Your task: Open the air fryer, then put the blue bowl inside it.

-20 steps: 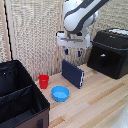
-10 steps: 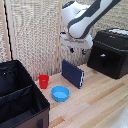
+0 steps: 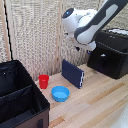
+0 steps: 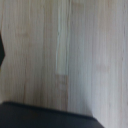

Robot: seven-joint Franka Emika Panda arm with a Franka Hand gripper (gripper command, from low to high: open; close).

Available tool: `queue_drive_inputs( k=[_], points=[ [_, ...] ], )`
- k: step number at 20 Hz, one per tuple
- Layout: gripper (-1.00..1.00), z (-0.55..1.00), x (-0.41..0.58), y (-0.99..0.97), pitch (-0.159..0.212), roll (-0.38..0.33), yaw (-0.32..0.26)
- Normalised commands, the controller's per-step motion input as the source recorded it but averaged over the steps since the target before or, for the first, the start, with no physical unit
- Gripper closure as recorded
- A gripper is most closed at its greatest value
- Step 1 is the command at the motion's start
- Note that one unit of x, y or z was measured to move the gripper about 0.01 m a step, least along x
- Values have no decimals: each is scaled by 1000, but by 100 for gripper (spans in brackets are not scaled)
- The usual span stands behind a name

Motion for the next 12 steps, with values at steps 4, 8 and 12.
queue_drive_inputs(
  k=[4, 8, 12],
  points=[
    [-100, -230, 0, -580, -42, -140, 15],
    [-100, -181, 0, -618, -56, -96, 73],
    [-100, -141, -12, -630, -58, -75, 103]
  ],
)
